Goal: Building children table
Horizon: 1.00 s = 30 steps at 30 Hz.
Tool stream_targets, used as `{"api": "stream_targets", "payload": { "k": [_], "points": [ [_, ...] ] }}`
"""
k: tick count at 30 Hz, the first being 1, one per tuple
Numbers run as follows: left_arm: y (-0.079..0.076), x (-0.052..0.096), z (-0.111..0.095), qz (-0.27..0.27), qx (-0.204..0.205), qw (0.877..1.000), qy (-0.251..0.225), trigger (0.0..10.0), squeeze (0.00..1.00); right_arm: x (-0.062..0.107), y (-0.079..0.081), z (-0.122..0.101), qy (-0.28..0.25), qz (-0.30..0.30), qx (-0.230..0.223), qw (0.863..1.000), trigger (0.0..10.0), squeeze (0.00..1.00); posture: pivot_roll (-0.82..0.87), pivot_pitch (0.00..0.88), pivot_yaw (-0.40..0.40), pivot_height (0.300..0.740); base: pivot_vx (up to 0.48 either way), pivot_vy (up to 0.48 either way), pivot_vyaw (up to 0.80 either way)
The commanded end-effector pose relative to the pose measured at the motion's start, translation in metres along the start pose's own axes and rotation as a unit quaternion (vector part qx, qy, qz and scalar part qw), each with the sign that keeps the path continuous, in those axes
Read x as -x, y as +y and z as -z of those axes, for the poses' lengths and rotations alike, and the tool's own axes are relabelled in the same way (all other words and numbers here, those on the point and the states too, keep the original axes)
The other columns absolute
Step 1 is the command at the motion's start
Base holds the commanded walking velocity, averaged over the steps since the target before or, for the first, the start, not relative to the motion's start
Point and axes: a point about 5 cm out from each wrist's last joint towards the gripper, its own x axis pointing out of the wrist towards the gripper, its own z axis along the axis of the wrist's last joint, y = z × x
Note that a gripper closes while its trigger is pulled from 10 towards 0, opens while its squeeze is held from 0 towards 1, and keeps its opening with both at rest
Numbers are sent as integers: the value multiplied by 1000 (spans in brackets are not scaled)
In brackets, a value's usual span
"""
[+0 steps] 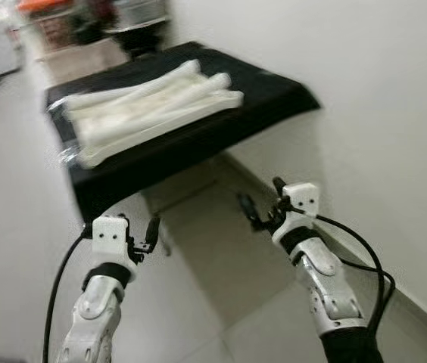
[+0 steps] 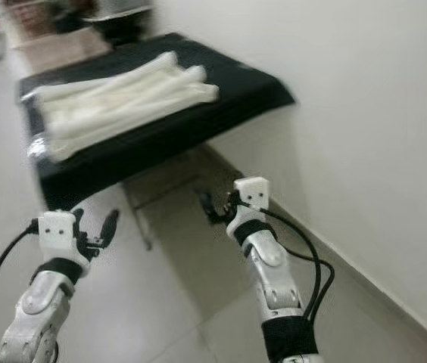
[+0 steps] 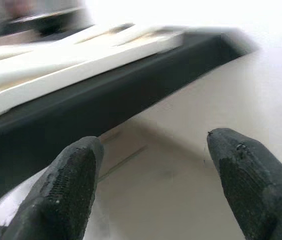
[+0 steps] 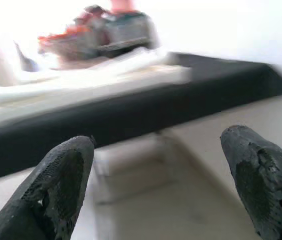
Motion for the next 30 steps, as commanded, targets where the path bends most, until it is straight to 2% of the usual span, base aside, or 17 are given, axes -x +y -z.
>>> {"api": "stream_targets", "payload": {
  "k": [1,13,15,20,24,30],
  "points": [
    [18,5,0,-28,-10,1000,6,10000,0,-9,19,-5,-12,-29,-13,999,10000,0,-142,0,116,740,304,0,0],
    [11,-3,-8,-20,-6,1000,4,10000,0,-17,21,-16,-22,-48,-1,999,10000,0,-130,0,112,740,303,0,0],
    [9,-5,-10,-18,-5,1000,3,10000,0,-19,24,-18,-25,-59,-7,998,10000,0,-125,0,110,740,300,0,800],
    [5,-9,-13,-13,-4,1000,-1,10000,0,-22,28,-22,-25,-84,11,996,10000,0,-123,0,107,740,299,0,800],
    [5,-10,-14,-11,-3,1000,-2,10000,0,-25,29,-28,-38,-83,-2,996,10000,0,-127,0,112,740,300,0,800],
    [5,-11,-14,-7,-2,1000,2,10000,0,-28,26,-34,-50,-64,-6,997,10000,0,-133,0,117,740,296,0,0]
  ]
}}
